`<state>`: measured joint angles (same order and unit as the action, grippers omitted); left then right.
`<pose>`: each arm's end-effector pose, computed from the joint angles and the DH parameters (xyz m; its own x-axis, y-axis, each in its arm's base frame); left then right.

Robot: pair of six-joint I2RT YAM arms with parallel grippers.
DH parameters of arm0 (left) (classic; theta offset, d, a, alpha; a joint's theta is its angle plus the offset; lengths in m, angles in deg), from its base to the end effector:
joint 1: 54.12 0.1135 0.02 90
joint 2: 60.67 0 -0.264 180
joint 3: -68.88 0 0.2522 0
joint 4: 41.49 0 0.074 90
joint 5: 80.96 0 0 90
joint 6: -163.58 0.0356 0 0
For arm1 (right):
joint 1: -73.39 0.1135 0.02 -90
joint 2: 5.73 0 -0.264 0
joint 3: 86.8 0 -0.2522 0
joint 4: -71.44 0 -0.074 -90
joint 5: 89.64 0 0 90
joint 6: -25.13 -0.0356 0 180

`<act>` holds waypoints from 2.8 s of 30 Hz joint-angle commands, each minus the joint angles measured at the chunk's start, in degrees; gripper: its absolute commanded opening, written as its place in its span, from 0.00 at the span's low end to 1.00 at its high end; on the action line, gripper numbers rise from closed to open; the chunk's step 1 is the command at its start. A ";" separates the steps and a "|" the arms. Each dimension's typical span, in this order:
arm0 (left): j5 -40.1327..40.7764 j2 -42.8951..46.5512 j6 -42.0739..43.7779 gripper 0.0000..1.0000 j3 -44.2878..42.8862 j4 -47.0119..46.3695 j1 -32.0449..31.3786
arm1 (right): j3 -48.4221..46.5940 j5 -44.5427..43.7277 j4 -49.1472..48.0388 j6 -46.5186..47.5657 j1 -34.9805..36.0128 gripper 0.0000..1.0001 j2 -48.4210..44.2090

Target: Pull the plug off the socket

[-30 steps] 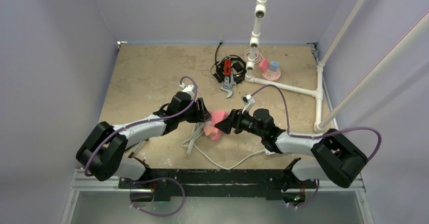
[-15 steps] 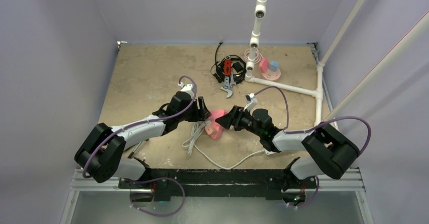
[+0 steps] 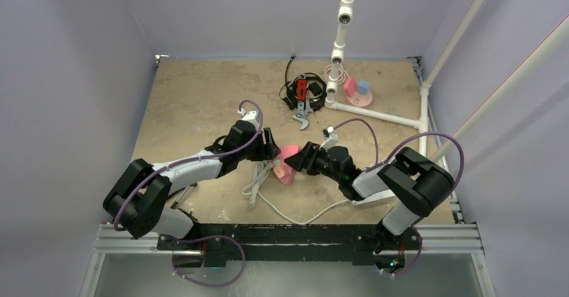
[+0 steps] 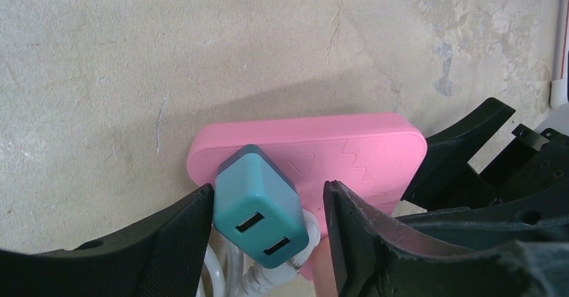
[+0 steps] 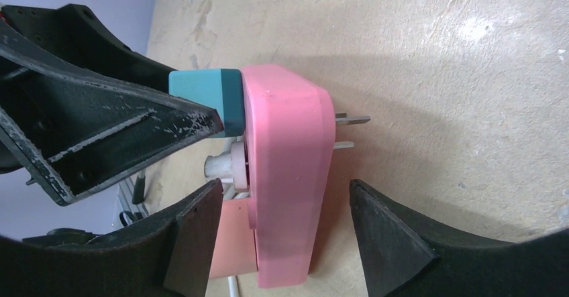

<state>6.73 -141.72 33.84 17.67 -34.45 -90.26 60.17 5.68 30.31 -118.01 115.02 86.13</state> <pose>0.2296 -0.1694 0.1830 -0.7661 -0.2316 -0.5996 0.1633 0.8321 -0.5300 0.1947 0.1774 0.1283 -0.7184 0.4274 -0.5489 -0.2546 0.5728 0.7791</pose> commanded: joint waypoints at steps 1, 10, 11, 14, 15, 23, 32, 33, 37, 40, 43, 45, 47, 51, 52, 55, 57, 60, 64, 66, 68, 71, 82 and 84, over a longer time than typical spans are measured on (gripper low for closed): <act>-0.40 -0.53 0.93 0.60 -2.06 -0.88 -0.37 | -0.66 -1.05 -9.39 -1.68 0.34 0.71 1.75; -1.62 -0.70 1.26 0.66 -5.42 3.85 -0.25 | -1.73 0.85 -18.70 -0.11 0.34 0.40 3.92; -1.38 -0.30 1.09 0.68 -6.13 4.51 -0.29 | -1.82 0.83 -19.10 0.27 0.30 0.35 3.49; -1.17 1.66 1.38 0.74 -8.63 6.38 -0.21 | -2.08 0.18 -18.73 1.85 0.33 0.18 1.40; -0.69 2.21 1.96 0.76 -9.83 8.38 -0.24 | -2.09 -0.36 -18.41 2.56 0.30 0.12 0.35; -4.19 2.44 5.94 0.80 -13.54 13.19 2.81 | -0.08 -11.07 -14.88 7.60 1.80 0.00 -11.38; -16.00 4.08 1.13 0.72 -8.65 0.98 6.65 | 0.02 -20.78 -9.33 11.11 5.38 0.00 -18.57; -17.02 3.69 1.02 0.71 -8.65 0.63 6.74 | -0.32 -21.57 -8.60 11.48 5.85 0.00 -18.75; -20.77 2.09 0.17 0.64 -8.75 -0.42 7.38 | -1.77 -26.27 -5.01 12.10 7.88 0.00 -18.55; -22.01 1.80 -0.67 0.63 -8.42 -0.68 7.55 | -3.03 -29.68 -2.57 11.47 9.36 0.00 -17.26; -22.45 1.48 -1.07 0.62 -7.78 -0.38 7.87 | -3.64 -31.84 -1.59 10.71 10.63 0.00 -16.01; -22.35 0.87 -1.28 0.61 -7.58 0.33 8.41 | -3.75 -32.56 -1.82 10.37 11.58 0.00 -15.54; -22.84 -0.11 -1.45 0.59 -7.61 1.09 9.12 | -4.04 -32.79 -1.88 10.10 12.25 0.00 -15.04; -23.96 -1.41 -2.46 0.47 -7.25 0.56 9.51 | -4.60 -34.47 -1.14 9.46 13.55 0.00 -13.95; -24.21 -1.61 -2.71 0.44 -7.08 0.35 9.51 | -4.82 -35.03 -0.73 9.20 13.79 0.00 -13.57; -24.79 -2.30 -2.83 0.37 -6.76 0.10 9.51 | -5.61 -35.68 0.36 8.04 14.17 0.00 -11.60; -24.98 -3.06 -2.43 0.35 -6.82 0.47 9.51 | -6.07 -35.84 0.55 7.04 14.37 0.00 -10.06; -26.19 -4.88 -2.22 0.29 -6.81 0.92 9.51 | -6.40 -36.47 1.02 4.84 14.62 0.00 -7.95; -27.88 -6.81 -2.76 0.22 -6.17 -0.18 9.43 | -6.10 -36.73 0.62 2.88 14.76 0.03 -5.90; -27.94 -7.61 -2.07 0.13 -6.34 0.23 9.42 | -5.61 -36.28 -0.39 2.51 14.80 0.13 -5.04; -27.76 -8.07 -1.36 0.06 -6.49 1.00 9.42 | -4.87 -35.75 -1.60 1.41 14.80 0.25 -4.33; -27.19 -8.60 -0.93 0.00 -6.28 1.76 9.36 | -3.94 -34.41 -3.54 -0.06 14.80 0.38 -2.98; -26.79 -10.65 -0.94 0.00 -6.12 2.37 8.98 | -2.92 -28.63 -12.51 -4.00 14.80 0.49 5.81; -26.79 -10.71 -0.97 0.00 -6.14 2.33 8.90 | -3.32 -27.81 -13.28 -4.44 14.80 0.48 6.74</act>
<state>-16.54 -151.47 32.29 10.93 -33.14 -80.01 57.62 -25.55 24.52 -119.91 129.31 91.90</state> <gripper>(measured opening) 0.363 0.486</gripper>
